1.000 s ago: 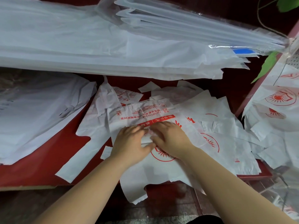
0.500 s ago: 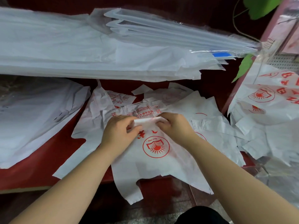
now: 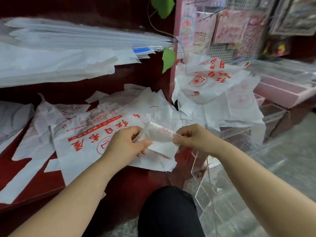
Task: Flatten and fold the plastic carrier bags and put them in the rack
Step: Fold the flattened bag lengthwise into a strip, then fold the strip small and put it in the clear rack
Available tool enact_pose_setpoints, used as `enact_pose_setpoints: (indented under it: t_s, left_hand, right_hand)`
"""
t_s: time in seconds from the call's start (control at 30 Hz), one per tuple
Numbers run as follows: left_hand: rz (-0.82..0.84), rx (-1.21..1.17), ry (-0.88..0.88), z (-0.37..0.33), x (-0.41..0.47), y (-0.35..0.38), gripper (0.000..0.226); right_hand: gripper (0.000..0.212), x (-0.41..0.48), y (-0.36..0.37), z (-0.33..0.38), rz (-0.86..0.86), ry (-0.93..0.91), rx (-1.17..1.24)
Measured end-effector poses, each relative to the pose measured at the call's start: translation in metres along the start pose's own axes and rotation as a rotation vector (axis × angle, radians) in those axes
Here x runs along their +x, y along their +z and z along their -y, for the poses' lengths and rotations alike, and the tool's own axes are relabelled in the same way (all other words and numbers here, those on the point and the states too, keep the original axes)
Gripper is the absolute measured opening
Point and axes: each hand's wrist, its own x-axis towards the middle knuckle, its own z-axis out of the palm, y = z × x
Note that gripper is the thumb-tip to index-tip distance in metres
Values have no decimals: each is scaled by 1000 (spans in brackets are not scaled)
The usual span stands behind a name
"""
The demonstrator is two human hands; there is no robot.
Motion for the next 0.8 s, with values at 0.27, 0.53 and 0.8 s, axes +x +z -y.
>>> enact_pose_setpoints:
  t_s: [0.27,0.53,0.8]
  left_hand:
    - [-19,70,54,-26,17,95,23]
    - [-134,239,28,-37,32,156,8]
    - [-258,505,321,-37,50,178,12]
  right_hand:
    - [21,-46,-56,-93,-270,139,-243]
    - [53,-32,-46,-152,-132,108,-740]
    - [97,-23,-48,-177,-36,82,-897]
